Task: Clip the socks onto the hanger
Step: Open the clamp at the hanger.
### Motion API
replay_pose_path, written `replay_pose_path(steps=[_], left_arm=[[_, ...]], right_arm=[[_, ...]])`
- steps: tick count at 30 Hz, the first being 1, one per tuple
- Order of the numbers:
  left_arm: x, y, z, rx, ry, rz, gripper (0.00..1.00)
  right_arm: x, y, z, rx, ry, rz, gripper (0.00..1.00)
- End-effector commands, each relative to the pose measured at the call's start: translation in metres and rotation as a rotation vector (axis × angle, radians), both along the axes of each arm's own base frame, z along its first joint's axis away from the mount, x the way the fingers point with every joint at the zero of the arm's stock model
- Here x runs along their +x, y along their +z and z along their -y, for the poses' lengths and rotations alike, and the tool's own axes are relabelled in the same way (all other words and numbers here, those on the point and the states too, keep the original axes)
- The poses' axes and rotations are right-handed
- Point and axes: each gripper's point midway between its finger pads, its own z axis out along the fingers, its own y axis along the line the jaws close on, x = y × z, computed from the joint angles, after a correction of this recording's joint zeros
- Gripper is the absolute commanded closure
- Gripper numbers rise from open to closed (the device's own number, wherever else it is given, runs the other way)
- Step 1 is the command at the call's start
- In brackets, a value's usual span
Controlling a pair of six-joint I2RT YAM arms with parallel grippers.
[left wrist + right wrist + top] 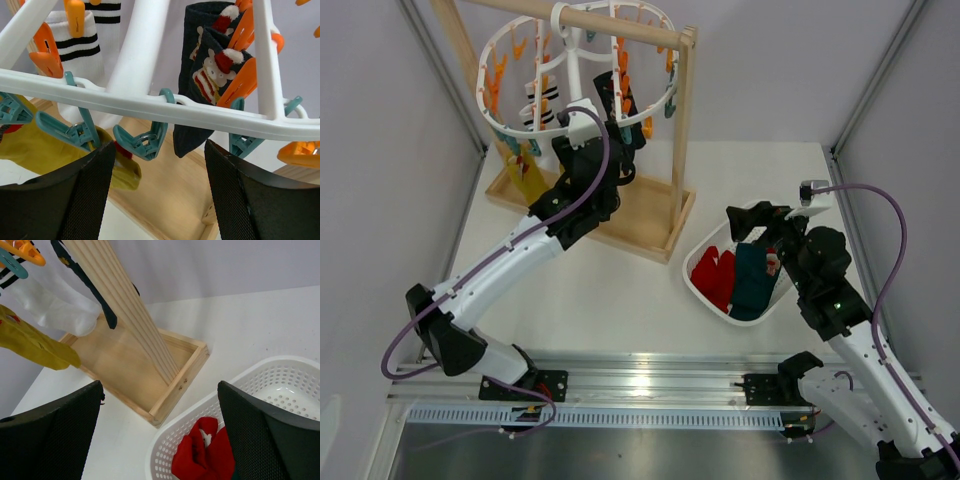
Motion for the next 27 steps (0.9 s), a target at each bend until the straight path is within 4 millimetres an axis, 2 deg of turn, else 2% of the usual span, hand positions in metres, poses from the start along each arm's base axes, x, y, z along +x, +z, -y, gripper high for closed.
replay_pose_path(steps=[1,6,14,19,23,27], left_arm=[[0.007,0.019,-0.005,-0.014,0.027,0.042,0.25],[0.014,0.014,-0.008,0.008,0.037,0.038,0.26],[0.018,0.026,-0.015,0.017,0.046,0.080,0.29],[0.018,0.027,-0.019,0.012,0.043,0.081,0.41],[0.016,0.026,-0.019,0.004,0.028,0.074,0.59],[0.013,0.026,-0.021,-0.002,0.020,0.068,0.67]], right_arm=[[-0.001,0.011,-0.003,0.030,0.020,0.037,0.01],[0.000,0.011,-0.003,0.030,0.024,0.037,0.01],[0.000,0.009,-0.005,0.027,0.038,0.035,0.01],[0.000,0.010,-0.005,0.027,0.040,0.038,0.00],[0.000,0.010,-0.004,0.027,0.035,0.038,0.01],[-0.001,0.009,-0.005,0.025,0.040,0.037,0.01]])
